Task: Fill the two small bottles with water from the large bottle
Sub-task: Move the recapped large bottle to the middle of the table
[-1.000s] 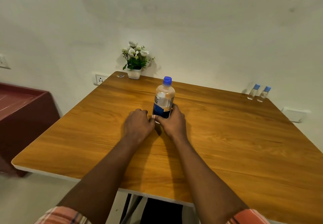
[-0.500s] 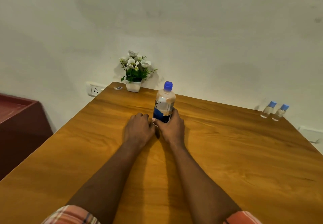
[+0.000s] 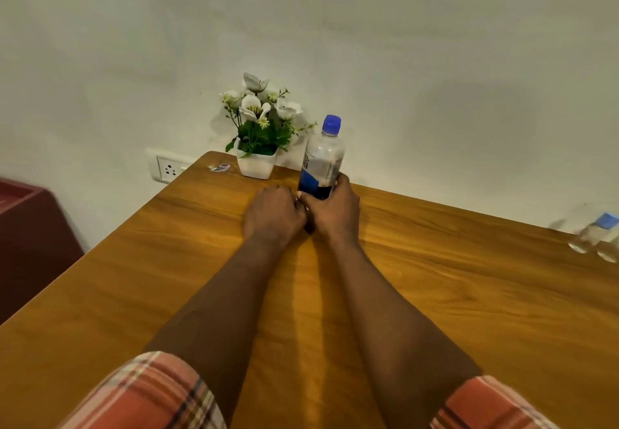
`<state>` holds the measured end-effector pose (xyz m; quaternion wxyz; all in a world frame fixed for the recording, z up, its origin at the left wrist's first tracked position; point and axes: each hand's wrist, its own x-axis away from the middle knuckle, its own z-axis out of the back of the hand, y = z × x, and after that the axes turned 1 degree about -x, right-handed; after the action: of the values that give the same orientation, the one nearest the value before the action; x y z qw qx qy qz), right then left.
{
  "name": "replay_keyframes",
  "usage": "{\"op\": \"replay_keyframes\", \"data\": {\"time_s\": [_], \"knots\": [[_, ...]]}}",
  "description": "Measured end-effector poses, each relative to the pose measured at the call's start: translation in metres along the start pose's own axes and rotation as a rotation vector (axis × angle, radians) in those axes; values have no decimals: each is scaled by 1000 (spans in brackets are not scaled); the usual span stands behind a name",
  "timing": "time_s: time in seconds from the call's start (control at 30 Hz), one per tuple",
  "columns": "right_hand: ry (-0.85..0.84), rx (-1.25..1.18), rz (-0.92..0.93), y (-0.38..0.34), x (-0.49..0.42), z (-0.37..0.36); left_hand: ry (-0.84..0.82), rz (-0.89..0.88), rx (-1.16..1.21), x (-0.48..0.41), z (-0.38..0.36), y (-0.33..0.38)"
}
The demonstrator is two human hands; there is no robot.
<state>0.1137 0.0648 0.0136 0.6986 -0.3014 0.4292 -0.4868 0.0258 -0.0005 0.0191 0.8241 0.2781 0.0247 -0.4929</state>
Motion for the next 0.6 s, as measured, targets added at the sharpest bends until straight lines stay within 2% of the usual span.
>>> {"op": "replay_keyframes", "data": {"time_s": [0.27,0.6], "knots": [[18,20,33,4,-36,-14,44,4,-46,-36,-11,4],[-11,56,46,5,-45,-21,96,10,-44,-40,-17,4]]}}
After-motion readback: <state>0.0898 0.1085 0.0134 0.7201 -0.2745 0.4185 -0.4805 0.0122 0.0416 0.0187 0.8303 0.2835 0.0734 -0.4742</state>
